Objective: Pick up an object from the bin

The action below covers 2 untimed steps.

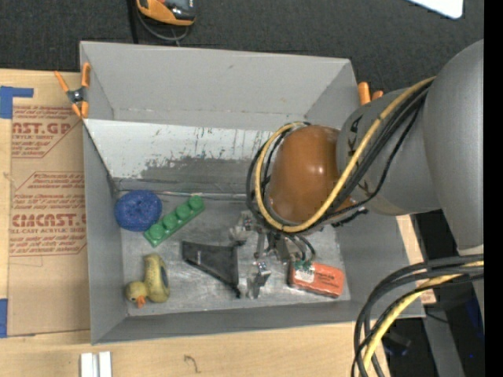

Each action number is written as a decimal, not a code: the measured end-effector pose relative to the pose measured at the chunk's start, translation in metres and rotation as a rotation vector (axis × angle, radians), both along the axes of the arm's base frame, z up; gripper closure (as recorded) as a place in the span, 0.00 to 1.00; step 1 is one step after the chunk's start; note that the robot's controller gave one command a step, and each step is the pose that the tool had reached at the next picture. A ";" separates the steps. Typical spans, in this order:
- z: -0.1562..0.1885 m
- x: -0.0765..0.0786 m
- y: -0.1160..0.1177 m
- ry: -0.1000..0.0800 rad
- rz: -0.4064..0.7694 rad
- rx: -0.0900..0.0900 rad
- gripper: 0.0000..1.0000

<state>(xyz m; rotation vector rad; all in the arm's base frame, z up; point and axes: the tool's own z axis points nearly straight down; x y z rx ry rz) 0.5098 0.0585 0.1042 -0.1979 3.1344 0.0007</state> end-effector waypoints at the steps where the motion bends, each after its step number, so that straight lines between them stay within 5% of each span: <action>1: -0.022 0.001 0.017 0.003 0.064 0.000 0.00; 2: -0.030 0.002 0.054 -0.007 0.085 0.000 1.00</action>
Offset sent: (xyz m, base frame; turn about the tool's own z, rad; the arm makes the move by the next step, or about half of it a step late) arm -0.0013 0.0538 -0.0342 -0.0861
